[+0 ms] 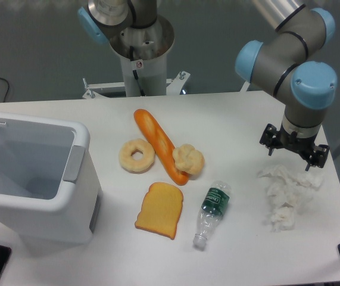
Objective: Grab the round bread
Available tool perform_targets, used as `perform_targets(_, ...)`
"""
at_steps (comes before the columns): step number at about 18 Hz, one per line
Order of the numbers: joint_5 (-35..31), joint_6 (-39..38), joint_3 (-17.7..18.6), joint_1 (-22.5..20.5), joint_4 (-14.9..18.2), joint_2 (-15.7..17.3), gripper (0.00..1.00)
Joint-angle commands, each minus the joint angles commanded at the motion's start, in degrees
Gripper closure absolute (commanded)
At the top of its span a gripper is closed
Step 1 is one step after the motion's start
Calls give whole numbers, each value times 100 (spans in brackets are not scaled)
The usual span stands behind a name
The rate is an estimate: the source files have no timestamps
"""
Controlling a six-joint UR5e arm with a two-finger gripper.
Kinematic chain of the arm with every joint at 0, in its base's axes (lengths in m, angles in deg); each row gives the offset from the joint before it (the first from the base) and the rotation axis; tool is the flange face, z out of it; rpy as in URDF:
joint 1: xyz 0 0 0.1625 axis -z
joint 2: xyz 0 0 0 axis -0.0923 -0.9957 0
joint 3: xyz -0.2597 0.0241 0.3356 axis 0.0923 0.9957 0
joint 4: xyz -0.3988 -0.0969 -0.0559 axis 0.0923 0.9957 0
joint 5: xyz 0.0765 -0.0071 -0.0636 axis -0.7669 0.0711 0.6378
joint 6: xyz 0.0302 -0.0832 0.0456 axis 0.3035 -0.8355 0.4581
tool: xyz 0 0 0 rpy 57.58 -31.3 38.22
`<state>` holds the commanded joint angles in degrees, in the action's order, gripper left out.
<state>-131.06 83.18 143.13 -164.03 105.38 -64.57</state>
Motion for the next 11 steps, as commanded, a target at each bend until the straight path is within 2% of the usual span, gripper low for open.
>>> perform_targets(6,35,-79,70,18,-44,-61,0)
perform_targets(11,132,-193,658,18,-465,-18,0)
